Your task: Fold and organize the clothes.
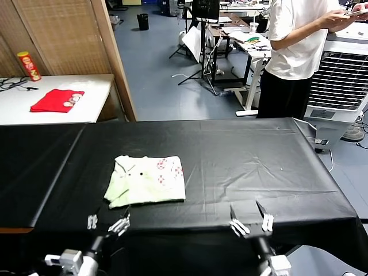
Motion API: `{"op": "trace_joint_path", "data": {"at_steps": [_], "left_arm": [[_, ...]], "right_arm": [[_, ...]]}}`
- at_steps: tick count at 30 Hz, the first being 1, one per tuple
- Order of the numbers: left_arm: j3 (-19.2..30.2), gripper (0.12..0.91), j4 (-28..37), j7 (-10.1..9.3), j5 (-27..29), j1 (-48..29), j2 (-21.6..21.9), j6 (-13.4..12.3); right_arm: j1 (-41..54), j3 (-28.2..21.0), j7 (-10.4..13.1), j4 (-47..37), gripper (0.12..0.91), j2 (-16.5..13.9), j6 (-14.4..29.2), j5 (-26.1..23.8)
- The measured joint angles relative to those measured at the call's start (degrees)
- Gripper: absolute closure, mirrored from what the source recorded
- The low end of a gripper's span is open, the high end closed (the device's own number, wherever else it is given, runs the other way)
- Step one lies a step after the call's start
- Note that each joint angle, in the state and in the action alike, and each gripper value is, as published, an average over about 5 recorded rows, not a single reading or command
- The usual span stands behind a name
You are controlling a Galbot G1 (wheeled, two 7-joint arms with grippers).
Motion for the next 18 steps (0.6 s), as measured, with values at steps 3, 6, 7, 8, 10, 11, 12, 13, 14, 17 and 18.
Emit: {"op": "trace_joint_path", "data": {"at_steps": [3,6,7,8,10,11,12,13,14,17,18], "left_arm": [[-1.04,0.232,-1.71,-0.66,-1.36,1.77,0.23,1.42],[-1.89,0.232,-2.66,-1.30,-2.19,2.39,0.24,2.94],[-2.15,0.232,-2.85,-1.43,-2.51,2.49,0.24,3.51],[-2.45,0.232,-3.03,-1.51,-2.90,2.57,0.26,4.10],[-3.02,0.232,-3.34,-1.56,-3.74,2.74,0.35,5.23],[-3.31,0.232,-3.45,-1.56,-4.13,2.82,0.40,5.69],[-3.58,0.232,-3.54,-1.56,-4.43,2.91,0.46,6.05],[-3.78,0.232,-3.58,-1.54,-4.63,3.00,0.51,6.28],[-3.96,0.232,-3.60,-1.50,-4.72,3.11,0.55,6.41],[-4.28,0.232,-3.61,-1.34,-4.74,3.42,0.64,6.49],[-4.33,0.232,-3.61,-1.30,-4.74,3.49,0.65,6.49]], "right_arm": [[-4.73,0.55,1.94,2.58,0.227,0.57,-1.09,0.23],[-7.84,0.51,2.68,3.85,0.227,0.94,-1.75,0.28],[-8.54,0.44,2.80,4.12,0.227,1.03,-1.90,0.27],[-9.11,0.37,2.88,4.36,0.227,1.09,-1.99,0.27],[-9.87,0.32,2.93,4.75,0.227,1.15,-2.04,0.27],[-10.14,0.33,2.94,4.86,0.227,1.15,-2.04,0.28],[-10.37,0.33,2.95,4.97,0.227,1.16,-2.04,0.28],[-10.56,0.34,2.95,5.05,0.227,1.17,-2.04,0.28],[-10.71,0.34,2.96,5.12,0.227,1.17,-2.04,0.29],[-11.01,0.35,2.96,5.25,0.227,1.18,-2.04,0.29],[-11.05,0.35,2.96,5.27,0.227,1.18,-2.04,0.29]]}}
